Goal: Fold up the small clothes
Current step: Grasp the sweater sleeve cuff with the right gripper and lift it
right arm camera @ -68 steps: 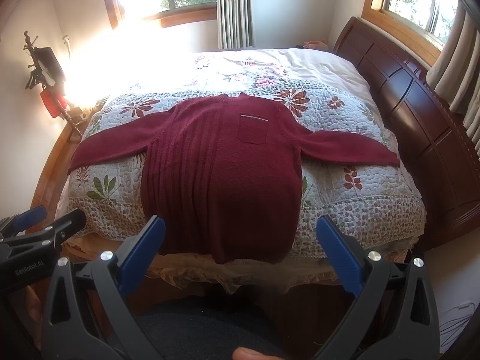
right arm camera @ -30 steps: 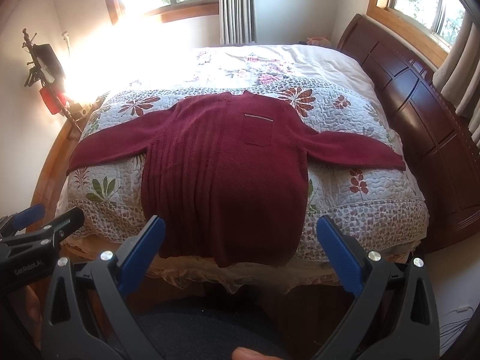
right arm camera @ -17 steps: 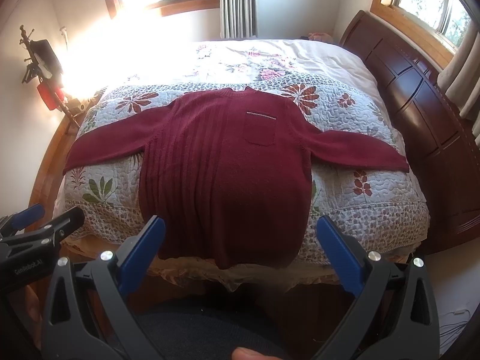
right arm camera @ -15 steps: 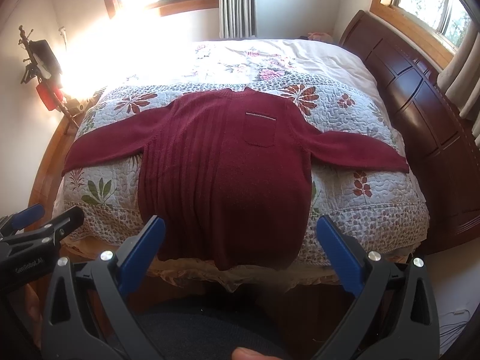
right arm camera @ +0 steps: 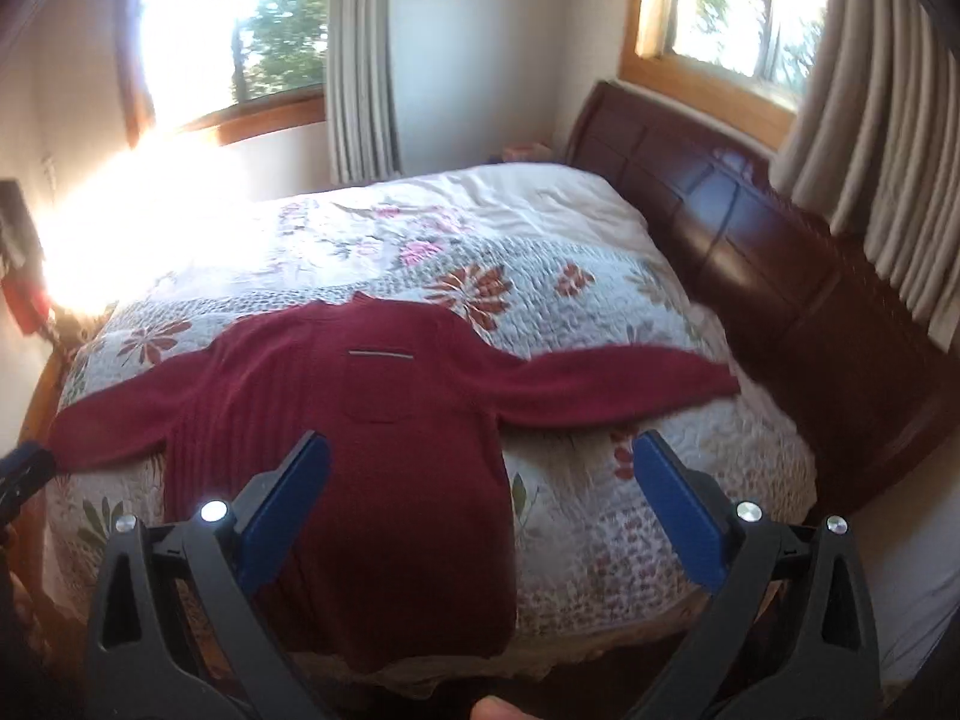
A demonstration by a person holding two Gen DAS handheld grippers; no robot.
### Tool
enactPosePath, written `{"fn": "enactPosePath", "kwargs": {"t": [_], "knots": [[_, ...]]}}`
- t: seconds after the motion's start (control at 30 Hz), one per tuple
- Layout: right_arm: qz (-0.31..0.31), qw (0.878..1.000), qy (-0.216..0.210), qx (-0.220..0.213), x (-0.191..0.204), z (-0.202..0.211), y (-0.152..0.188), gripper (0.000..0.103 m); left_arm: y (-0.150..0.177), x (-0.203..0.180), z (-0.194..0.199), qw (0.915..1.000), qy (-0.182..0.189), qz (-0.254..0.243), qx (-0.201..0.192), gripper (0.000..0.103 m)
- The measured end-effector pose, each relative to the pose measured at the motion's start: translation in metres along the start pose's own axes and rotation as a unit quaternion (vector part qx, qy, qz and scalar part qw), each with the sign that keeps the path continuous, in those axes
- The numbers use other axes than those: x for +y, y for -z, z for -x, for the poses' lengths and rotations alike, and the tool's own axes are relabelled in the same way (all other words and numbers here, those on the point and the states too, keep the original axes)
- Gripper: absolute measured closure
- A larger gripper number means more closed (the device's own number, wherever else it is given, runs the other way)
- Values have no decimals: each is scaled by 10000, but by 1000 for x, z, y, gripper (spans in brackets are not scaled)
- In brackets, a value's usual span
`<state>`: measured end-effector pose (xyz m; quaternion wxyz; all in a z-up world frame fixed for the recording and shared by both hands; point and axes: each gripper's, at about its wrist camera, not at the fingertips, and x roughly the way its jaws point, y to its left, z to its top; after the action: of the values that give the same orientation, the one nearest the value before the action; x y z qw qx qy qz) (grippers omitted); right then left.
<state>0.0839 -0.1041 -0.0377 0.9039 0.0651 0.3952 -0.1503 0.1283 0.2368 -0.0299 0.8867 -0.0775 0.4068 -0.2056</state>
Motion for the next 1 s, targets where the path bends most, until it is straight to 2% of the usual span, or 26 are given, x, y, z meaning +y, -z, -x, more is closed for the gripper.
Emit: {"fn": "enactPosePath", "kwargs": {"t": [0.1,0.17,0.2,0.23,0.3,0.4,0.5,0.53,0.6,0.67,0.73,0.9,1.0], "knots": [[-535,9980,214,269,-45,-33,5,4,-9,13,-23,9980,307,375,406,4],[-1045,9933,177,462,-82,-56,7,7,-13,20,-36,9939,632,648,622,4],[-1426,9884,57,518,-104,-68,9,15,-15,23,-42,9912,825,791,671,4],[-1830,9813,-62,599,-127,-80,13,29,-15,25,-45,9879,1008,948,704,4],[-2718,9585,-412,758,-176,-106,18,42,-21,27,-55,9814,1248,1261,738,4],[-3793,9161,-1131,645,-245,-150,22,43,-31,28,-63,9730,1404,1709,661,4],[-4697,8655,-1632,607,-308,-204,25,43,-38,28,-73,9639,1213,2245,755,4],[-4903,8522,-1722,613,-327,-223,25,43,-39,27,-76,9594,1175,2451,757,4],[-5200,8332,-1777,622,-359,-261,24,44,-40,24,-81,9527,1088,2733,764,4],[-5467,8159,-1769,645,-387,-294,26,49,-42,15,-85,9514,917,2839,766,4],[-5647,8046,-1698,696,-410,-320,29,49,-46,5,-84,9513,757,2900,716,4],[-5827,7896,-1706,890,-437,-367,36,49,-50,-15,-83,9503,377,3018,667,4],[-5788,7903,-1768,957,-443,-384,36,49,-50,-23,-83,9484,227,3098,644,4]]}}
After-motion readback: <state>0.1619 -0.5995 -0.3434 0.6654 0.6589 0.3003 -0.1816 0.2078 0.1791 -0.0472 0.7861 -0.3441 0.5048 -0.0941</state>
